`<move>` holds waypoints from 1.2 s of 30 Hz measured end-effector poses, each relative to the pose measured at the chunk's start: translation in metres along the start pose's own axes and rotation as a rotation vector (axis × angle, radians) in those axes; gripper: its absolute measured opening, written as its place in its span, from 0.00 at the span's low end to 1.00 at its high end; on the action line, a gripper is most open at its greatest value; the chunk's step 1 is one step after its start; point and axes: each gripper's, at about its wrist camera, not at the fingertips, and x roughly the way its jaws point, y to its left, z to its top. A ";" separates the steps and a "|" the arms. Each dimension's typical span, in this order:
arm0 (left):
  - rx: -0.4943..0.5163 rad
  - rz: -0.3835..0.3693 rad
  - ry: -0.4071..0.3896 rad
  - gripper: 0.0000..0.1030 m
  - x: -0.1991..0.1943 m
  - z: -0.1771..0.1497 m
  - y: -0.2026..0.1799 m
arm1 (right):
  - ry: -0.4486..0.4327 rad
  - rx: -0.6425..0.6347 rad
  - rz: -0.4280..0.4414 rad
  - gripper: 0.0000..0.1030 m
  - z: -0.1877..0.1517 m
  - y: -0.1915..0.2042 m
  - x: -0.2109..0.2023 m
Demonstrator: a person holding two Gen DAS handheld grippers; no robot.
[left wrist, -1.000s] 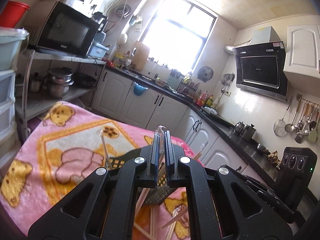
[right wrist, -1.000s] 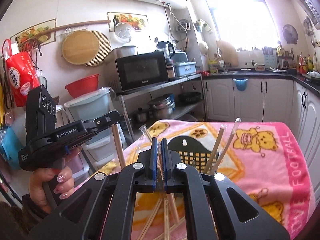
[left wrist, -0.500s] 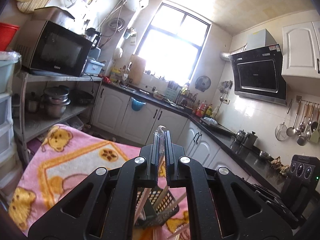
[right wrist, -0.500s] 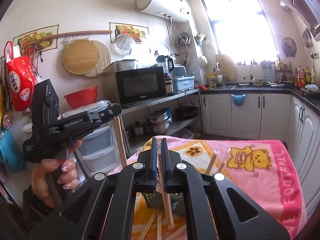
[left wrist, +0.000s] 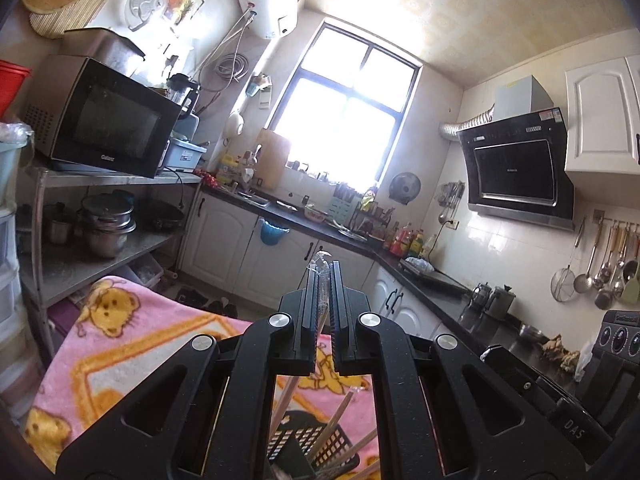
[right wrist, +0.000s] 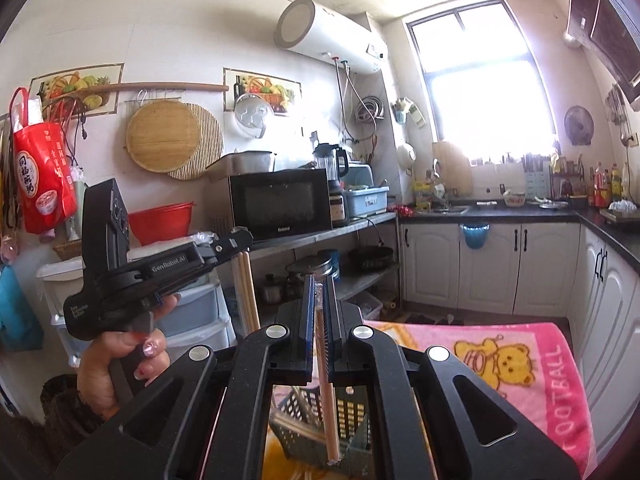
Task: Organize utensils
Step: 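Lift both held chopsticks upright and carry them over the green basket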
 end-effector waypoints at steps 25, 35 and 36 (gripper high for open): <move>-0.059 -0.020 0.009 0.02 0.045 -0.025 0.019 | 0.000 0.032 -0.016 0.04 -0.012 -0.022 0.053; -0.089 -0.031 0.013 0.03 0.042 -0.054 0.035 | 0.041 0.028 -0.017 0.04 -0.034 -0.022 0.068; -0.089 -0.030 0.014 0.03 0.042 -0.056 0.036 | 0.043 0.027 -0.019 0.04 -0.036 -0.022 0.068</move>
